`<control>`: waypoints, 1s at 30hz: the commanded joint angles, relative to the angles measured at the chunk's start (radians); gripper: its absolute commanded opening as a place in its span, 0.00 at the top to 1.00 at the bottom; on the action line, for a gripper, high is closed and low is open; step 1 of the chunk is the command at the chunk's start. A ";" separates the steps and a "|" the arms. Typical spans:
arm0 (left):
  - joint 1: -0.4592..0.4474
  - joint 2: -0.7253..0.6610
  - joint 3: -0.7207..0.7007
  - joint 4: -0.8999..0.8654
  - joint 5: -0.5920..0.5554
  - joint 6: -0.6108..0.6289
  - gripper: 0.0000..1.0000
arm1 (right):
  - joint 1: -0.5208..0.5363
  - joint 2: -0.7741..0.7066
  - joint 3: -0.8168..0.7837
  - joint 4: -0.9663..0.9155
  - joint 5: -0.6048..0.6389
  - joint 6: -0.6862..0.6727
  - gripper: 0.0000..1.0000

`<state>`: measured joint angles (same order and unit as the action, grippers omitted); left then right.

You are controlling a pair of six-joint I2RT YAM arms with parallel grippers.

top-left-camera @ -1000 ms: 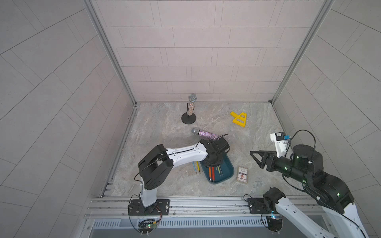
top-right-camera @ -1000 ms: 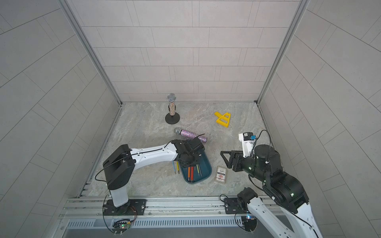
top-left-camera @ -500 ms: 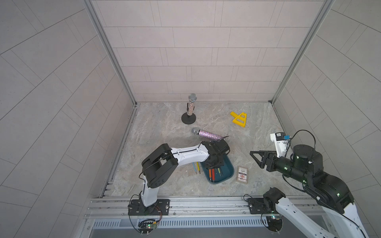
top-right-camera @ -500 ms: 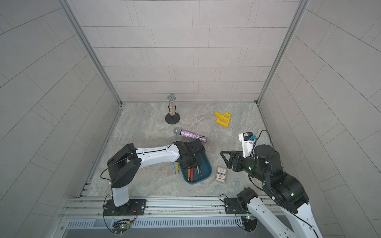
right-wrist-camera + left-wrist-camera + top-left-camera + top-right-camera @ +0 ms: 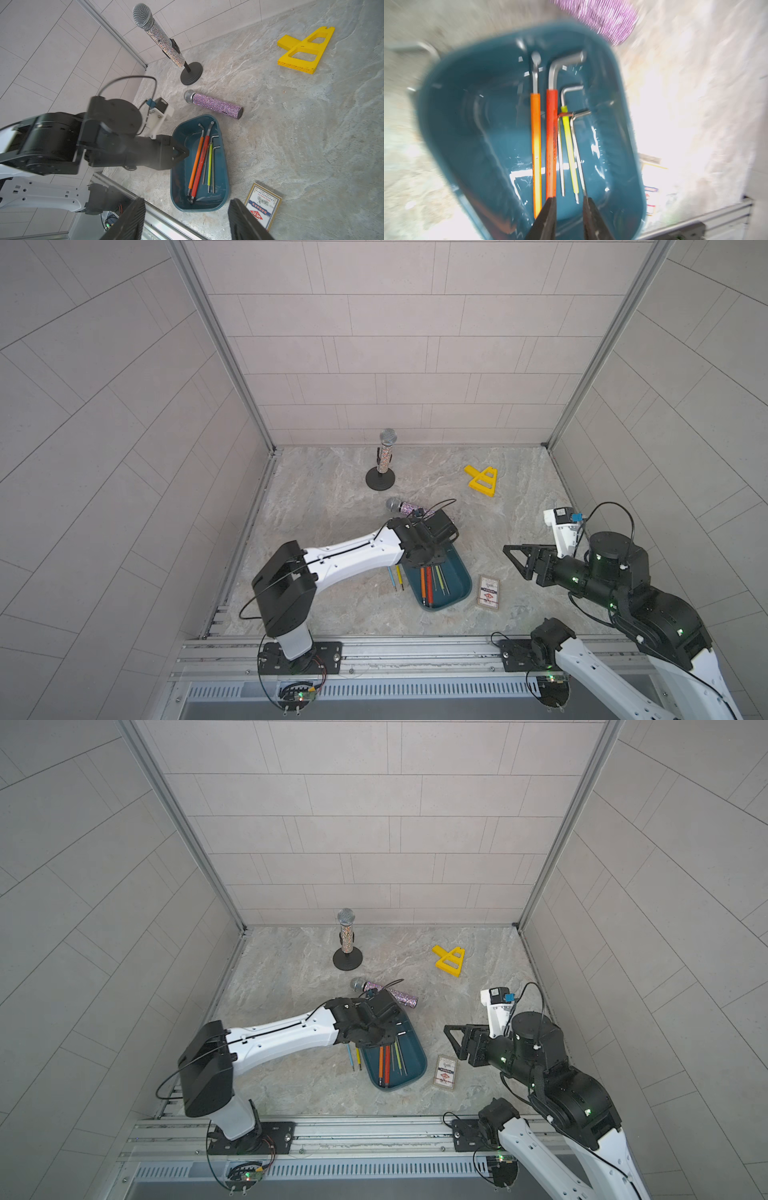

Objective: Put the hex key on the desktop into the storage box
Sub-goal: Pick up the Allen key from the center of the board.

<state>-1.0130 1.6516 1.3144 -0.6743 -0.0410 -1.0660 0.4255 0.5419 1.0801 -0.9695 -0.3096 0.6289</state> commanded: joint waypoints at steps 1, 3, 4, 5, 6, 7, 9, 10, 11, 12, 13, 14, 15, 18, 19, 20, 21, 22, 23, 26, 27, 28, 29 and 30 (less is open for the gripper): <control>0.024 -0.068 0.005 -0.081 -0.082 0.018 0.67 | 0.005 -0.004 -0.006 0.005 0.005 -0.006 0.32; 0.044 -0.103 -0.020 -0.093 -0.089 0.018 0.66 | 0.006 -0.003 -0.007 0.006 0.004 -0.006 0.32; 0.055 -0.120 -0.036 -0.096 -0.091 0.018 0.66 | 0.005 -0.003 -0.006 0.006 0.003 -0.006 0.32; 0.067 -0.141 -0.062 -0.093 -0.102 0.014 0.66 | 0.005 -0.004 -0.005 0.006 0.003 -0.005 0.32; 0.077 -0.163 -0.089 -0.087 -0.113 0.011 0.64 | 0.005 -0.004 -0.007 0.006 0.003 -0.006 0.32; 0.087 -0.185 -0.117 -0.080 -0.123 0.010 0.63 | 0.005 -0.004 -0.007 0.006 0.003 -0.006 0.32; 0.117 -0.223 -0.172 -0.069 -0.123 0.005 0.60 | 0.005 -0.004 -0.007 0.006 0.001 -0.006 0.32; 0.133 -0.234 -0.194 -0.063 -0.114 0.003 0.60 | 0.006 -0.003 -0.008 0.005 0.002 -0.006 0.32; 0.150 -0.245 -0.218 -0.057 -0.104 0.003 0.60 | 0.006 -0.003 -0.009 0.007 0.001 -0.005 0.32; 0.165 -0.253 -0.240 -0.053 -0.096 0.004 0.60 | 0.005 -0.001 -0.008 0.008 0.001 -0.006 0.32; 0.177 -0.257 -0.256 -0.049 -0.092 0.006 0.60 | 0.005 -0.001 -0.008 0.008 0.001 -0.007 0.32; 0.187 -0.261 -0.272 -0.045 -0.087 0.007 0.60 | 0.005 0.001 -0.007 0.009 0.000 -0.008 0.32; 0.198 -0.262 -0.291 -0.035 -0.080 0.008 0.60 | 0.005 0.002 -0.006 0.009 0.000 -0.008 0.32; 0.219 -0.251 -0.332 0.001 -0.054 0.008 0.62 | 0.006 0.004 -0.007 0.010 0.000 -0.008 0.32; 0.222 -0.245 -0.341 0.010 -0.052 0.008 0.63 | 0.004 0.005 -0.006 0.011 -0.001 -0.008 0.32; 0.226 -0.231 -0.351 0.018 -0.049 0.007 0.63 | 0.005 0.005 -0.006 0.010 -0.001 -0.008 0.32; 0.232 -0.218 -0.361 0.030 -0.039 0.006 0.64 | 0.006 0.006 -0.006 0.011 -0.001 -0.008 0.32; 0.236 -0.206 -0.371 0.045 -0.027 0.004 0.66 | 0.005 0.005 -0.005 0.011 0.000 -0.009 0.32; 0.241 -0.194 -0.380 0.060 -0.018 0.002 0.70 | 0.006 0.003 -0.005 0.011 0.000 -0.008 0.32; 0.257 -0.162 -0.409 0.107 0.009 -0.007 0.71 | 0.005 0.003 -0.006 0.009 0.000 -0.009 0.32; 0.262 -0.150 -0.416 0.123 0.020 -0.009 0.71 | 0.005 0.003 -0.006 0.008 0.000 -0.009 0.32; 0.268 -0.137 -0.421 0.134 0.030 -0.010 0.71 | 0.005 0.003 -0.008 0.008 0.001 -0.009 0.32; 0.272 -0.123 -0.422 0.144 0.040 -0.011 0.71 | 0.005 0.001 -0.008 0.008 0.001 -0.009 0.32; 0.276 -0.109 -0.420 0.150 0.053 -0.009 0.71 | 0.006 0.001 -0.010 0.008 0.001 -0.009 0.32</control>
<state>-0.7513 1.5154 0.9054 -0.5716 -0.0227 -1.0676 0.4255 0.5434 1.0798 -0.9691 -0.3099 0.6289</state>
